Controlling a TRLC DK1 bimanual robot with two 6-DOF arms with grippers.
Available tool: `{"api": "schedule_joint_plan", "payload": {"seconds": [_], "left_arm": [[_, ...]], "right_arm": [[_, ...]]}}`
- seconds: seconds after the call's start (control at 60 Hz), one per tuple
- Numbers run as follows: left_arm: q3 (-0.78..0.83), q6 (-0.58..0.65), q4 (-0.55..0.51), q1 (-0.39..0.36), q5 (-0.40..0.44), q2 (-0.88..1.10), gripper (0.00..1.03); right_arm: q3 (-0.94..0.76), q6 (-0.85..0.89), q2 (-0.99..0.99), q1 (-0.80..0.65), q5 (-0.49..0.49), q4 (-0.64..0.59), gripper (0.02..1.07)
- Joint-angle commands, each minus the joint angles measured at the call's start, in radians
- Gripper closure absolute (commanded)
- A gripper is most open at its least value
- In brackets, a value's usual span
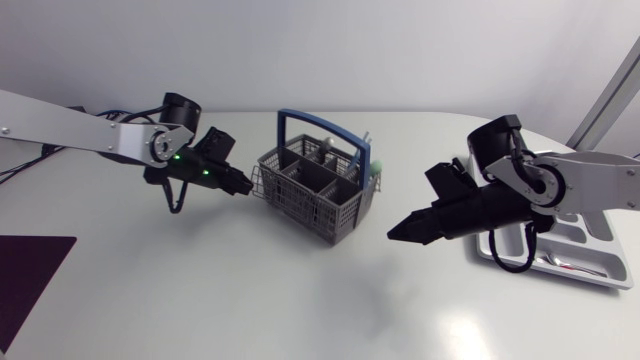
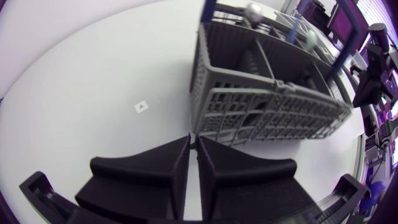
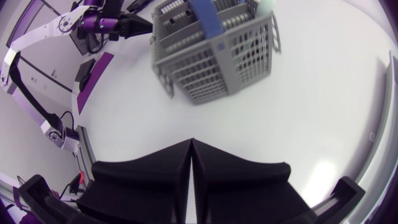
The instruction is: Sort the cutlery from the basket into the organizer compartments.
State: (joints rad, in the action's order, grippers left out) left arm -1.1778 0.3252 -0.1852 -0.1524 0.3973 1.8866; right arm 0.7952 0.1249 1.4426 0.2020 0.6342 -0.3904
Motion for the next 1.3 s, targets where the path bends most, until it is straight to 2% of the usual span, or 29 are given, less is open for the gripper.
{"api": "schedule_joint_plan", "payload": {"seconds": [0.0, 0.25, 0.383, 0.483, 0.633, 0.683, 0.767, 0.817, 0.85, 0.867, 1.0, 1.05, 1.167, 1.283], "left_arm": [[0.049, 0.002, 0.001, 0.025, 0.028, -0.084, 0.95], [0.179, 0.021, 0.006, -0.012, 0.048, -0.215, 0.95], [0.227, 0.038, 0.021, -0.018, 0.049, -0.21, 0.95], [0.276, 0.051, 0.073, -0.018, 0.052, -0.207, 0.94], [0.3, 0.077, 0.072, -0.015, 0.083, -0.205, 0.93], [0.303, 0.08, 0.07, -0.009, 0.083, -0.205, 0.85], [0.314, 0.089, 0.069, -0.001, 0.083, -0.205, 0.55], [0.322, 0.098, 0.067, 0.004, 0.083, -0.205, 0.41], [0.33, 0.106, 0.064, 0.01, 0.083, -0.21, 0.26], [0.333, 0.107, 0.064, 0.013, 0.083, -0.213, 0.24], [0.369, 0.13, 0.059, 0.042, 0.087, -0.254, 0.17], [0.389, 0.141, 0.055, 0.056, 0.106, -0.288, 0.09], [0.423, 0.156, 0.041, 0.06, 0.109, -0.368, 0.09], [0.42, 0.156, 0.03, 0.025, 0.109, -0.406, 0.1]], "right_arm": [[0.033, 0.027, -0.014, -0.015, 0.018, -0.025, 1.02], [-0.022, 0.027, -0.073, -0.012, 0.019, -0.015, 1.02], [-0.021, 0.022, -0.09, -0.003, 0.016, -0.018, 1.02], [-0.019, 0.015, -0.097, 0.01, 0.01, -0.018, 1.02], [-0.022, 0.016, -0.097, 0.019, 0.002, -0.018, 1.02], [-0.021, 0.016, -0.097, 0.019, 0.002, -0.018, 1.02], [-0.019, 0.016, -0.096, 0.019, -0.001, -0.016, 1.02], [-0.017, 0.016, -0.093, 0.017, -0.001, -0.013, 1.02], [-0.014, 0.018, -0.09, 0.017, -0.002, -0.013, 1.02], [-0.013, 0.018, -0.088, 0.016, -0.002, -0.011, 1.02], [0.007, 0.021, -0.07, 0.007, -0.004, -0.01, 1.02], [0.018, 0.024, -0.056, 0.002, -0.005, -0.005, 1.02], [0.062, 0.024, 0.004, -0.027, -0.005, 0.016, 1.01], [0.125, 0.007, 0.085, -0.053, -0.007, 0.054, 1.01]]}}
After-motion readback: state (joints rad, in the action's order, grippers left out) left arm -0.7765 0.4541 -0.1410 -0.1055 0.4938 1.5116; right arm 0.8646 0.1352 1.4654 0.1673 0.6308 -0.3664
